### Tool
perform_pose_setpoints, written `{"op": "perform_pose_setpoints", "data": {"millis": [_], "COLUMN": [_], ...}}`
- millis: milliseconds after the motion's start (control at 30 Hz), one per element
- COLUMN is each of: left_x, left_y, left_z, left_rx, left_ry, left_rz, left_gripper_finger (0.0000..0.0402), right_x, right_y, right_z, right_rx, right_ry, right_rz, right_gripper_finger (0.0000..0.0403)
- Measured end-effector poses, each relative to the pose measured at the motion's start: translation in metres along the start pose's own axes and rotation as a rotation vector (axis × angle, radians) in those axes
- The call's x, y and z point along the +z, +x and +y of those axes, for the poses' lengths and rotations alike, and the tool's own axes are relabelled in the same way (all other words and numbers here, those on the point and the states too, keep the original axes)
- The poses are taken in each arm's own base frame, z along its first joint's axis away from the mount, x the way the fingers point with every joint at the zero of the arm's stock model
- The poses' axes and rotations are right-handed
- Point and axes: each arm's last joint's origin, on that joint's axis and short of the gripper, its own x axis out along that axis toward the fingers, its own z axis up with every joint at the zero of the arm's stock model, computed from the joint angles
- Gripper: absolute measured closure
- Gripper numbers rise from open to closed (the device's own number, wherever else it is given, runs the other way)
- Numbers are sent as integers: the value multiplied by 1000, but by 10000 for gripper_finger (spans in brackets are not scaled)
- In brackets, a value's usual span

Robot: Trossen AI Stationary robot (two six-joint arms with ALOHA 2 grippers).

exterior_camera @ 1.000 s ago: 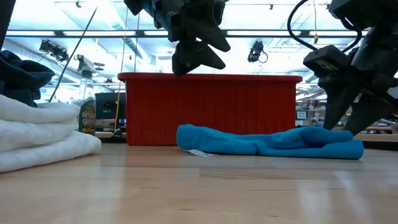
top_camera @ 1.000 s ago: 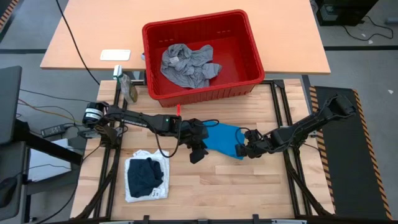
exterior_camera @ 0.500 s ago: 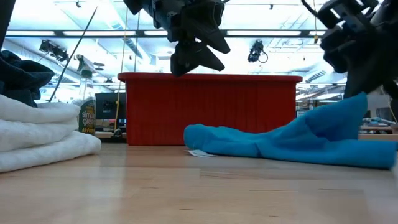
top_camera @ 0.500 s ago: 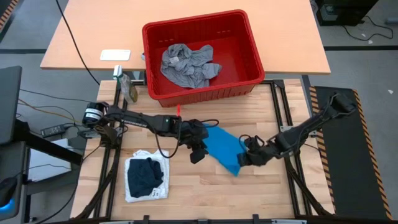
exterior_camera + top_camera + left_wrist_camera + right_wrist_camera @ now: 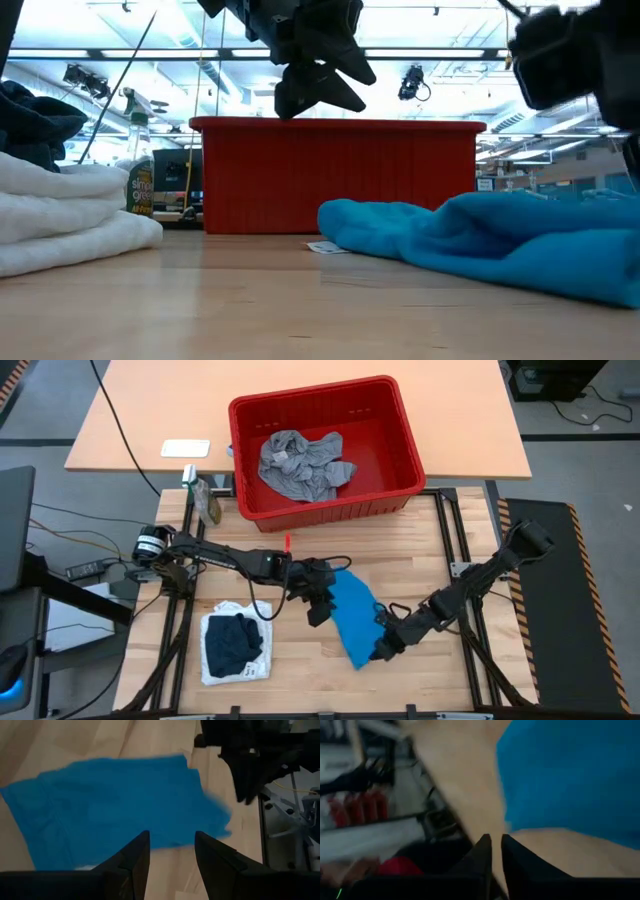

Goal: Fold laundry
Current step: Fold the light blue shorts

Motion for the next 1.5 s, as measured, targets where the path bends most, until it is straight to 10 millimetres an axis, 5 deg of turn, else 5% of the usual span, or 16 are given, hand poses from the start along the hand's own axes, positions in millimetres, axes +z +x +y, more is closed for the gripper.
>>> {"op": "perform_pose_setpoints", "data": {"millis": [233, 467, 700, 967, 1233, 1500], "left_x": [-4, -5, -10, -37, -75, -75], "left_y": [1, 1, -1, 12, 29, 30], "left_z": [-8, -4, 7, 38, 69, 76], "left_rx": [15, 100, 179, 276, 187, 116], "left_ry": [119, -153, -281, -462, -727, -629], "left_rz": [-5, -33, 26, 33, -127, -235], "left_gripper_finger": [244, 237, 166, 86, 79, 79], "right_x": [3, 36, 68, 98, 131, 171], "right_y": [-19, -43, -56, -65, -81, -63], "right_z": [7, 0, 3, -21, -39, -62], "right_rx": [9, -141, -202, -398, -495, -398], "right_ry": [-121, -204, -371, -339, -314, -271], "right_rz": [-11, -295, -517, -459, -415, -310], "right_gripper_finger": [279, 228, 214, 203, 121, 68]}}
